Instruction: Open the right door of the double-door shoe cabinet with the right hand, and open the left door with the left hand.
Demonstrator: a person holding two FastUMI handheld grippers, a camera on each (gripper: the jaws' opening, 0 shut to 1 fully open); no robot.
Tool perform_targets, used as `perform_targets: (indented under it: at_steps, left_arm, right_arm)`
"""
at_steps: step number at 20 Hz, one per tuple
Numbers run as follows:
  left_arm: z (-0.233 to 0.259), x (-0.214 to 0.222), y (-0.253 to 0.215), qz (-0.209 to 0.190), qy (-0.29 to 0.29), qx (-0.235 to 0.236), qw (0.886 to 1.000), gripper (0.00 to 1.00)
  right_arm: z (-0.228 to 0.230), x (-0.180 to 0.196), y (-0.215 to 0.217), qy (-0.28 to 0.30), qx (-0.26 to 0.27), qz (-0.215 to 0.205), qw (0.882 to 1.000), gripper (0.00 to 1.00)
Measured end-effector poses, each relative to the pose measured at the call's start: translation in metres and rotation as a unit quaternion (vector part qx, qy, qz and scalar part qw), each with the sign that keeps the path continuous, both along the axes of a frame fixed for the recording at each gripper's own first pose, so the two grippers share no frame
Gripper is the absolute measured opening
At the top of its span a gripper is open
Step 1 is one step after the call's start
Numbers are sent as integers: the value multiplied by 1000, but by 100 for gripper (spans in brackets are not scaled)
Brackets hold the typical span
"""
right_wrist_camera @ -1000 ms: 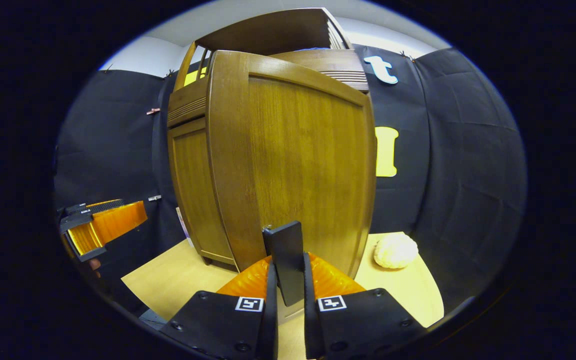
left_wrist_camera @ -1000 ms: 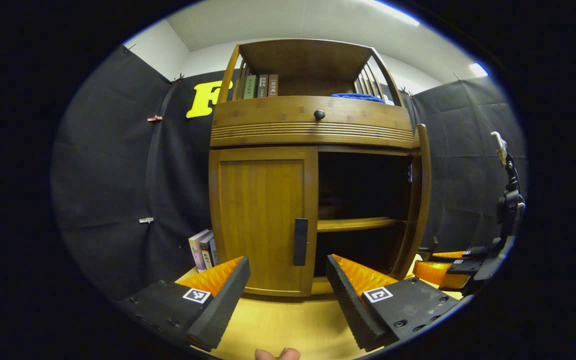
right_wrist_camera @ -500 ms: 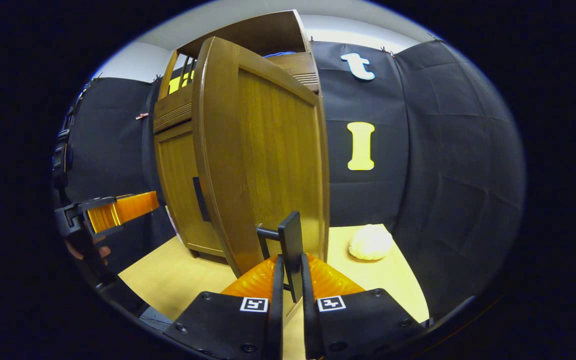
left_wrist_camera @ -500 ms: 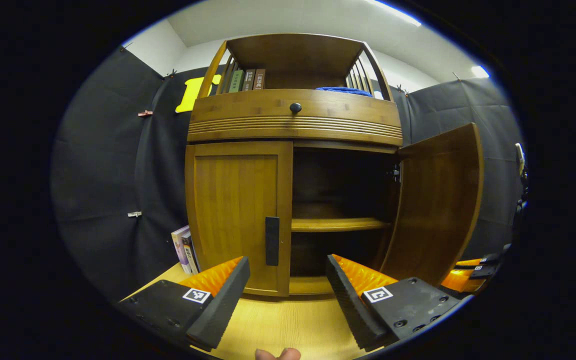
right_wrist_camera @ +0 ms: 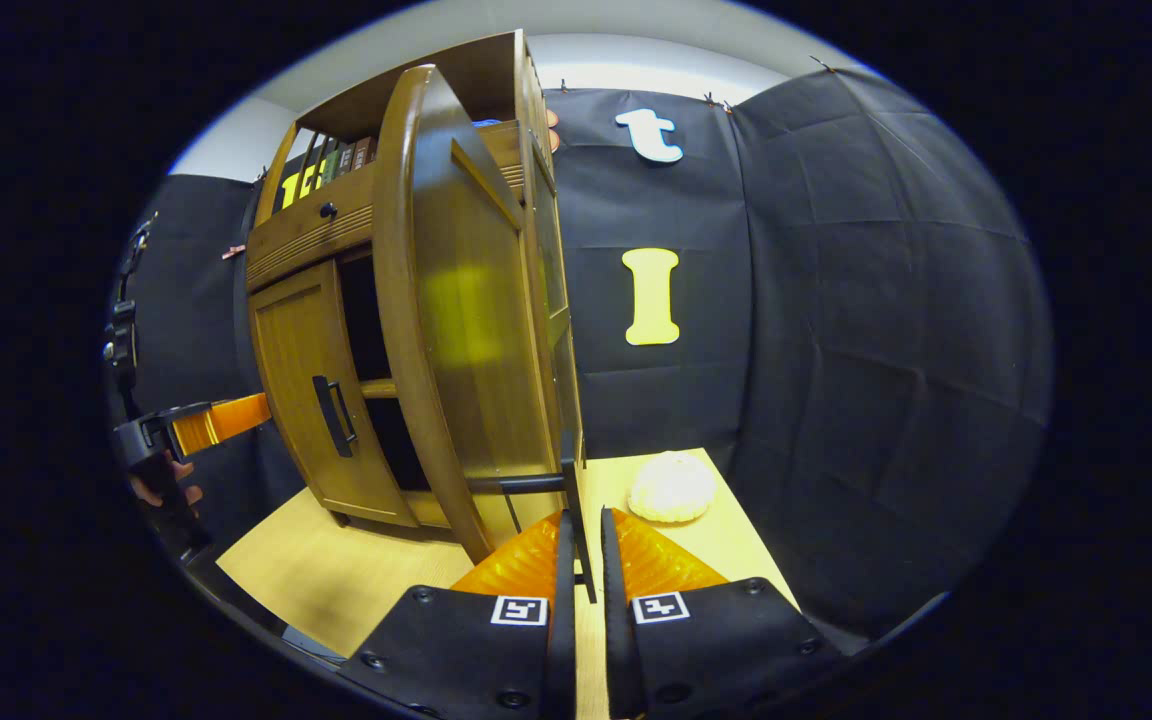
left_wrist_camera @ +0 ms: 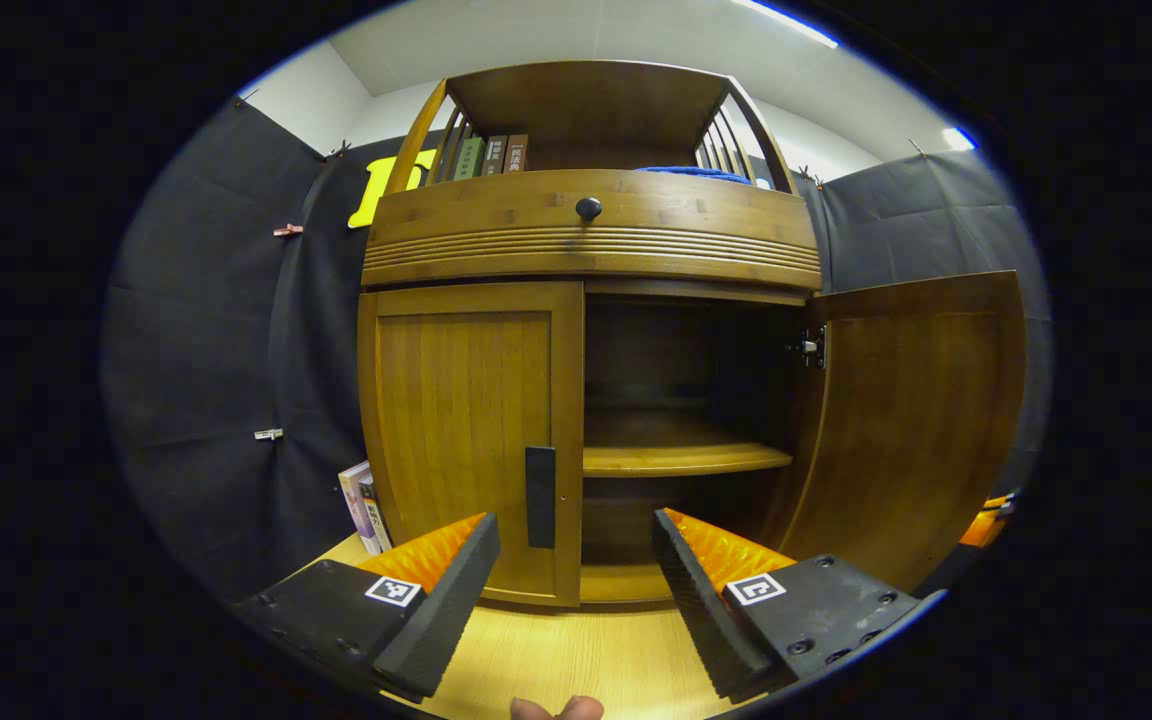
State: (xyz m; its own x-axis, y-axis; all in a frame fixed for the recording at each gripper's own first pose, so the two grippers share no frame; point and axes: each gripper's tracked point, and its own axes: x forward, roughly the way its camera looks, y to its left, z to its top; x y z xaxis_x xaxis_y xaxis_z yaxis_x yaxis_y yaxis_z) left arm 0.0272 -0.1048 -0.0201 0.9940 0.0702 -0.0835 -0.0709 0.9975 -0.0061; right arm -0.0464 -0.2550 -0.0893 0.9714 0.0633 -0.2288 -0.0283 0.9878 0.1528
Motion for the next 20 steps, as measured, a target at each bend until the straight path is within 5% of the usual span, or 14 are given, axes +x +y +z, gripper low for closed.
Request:
perform_targets:
  at_steps: [8,15,20]
  left_arm:
    - [-8,40,12,-5,4,27,1000,95]
    - [-19,97,29,-1,18,23,1000,95]
    - [-42,140,40,-5,44,34,998,91]
  right_arm:
    - [11,-11,-6,-12,-33,-5,999,16]
    - [30,-32,-60,-35,-35,-111,993,99]
    - [30,-56,-80,-24,-20,-157,987,98]
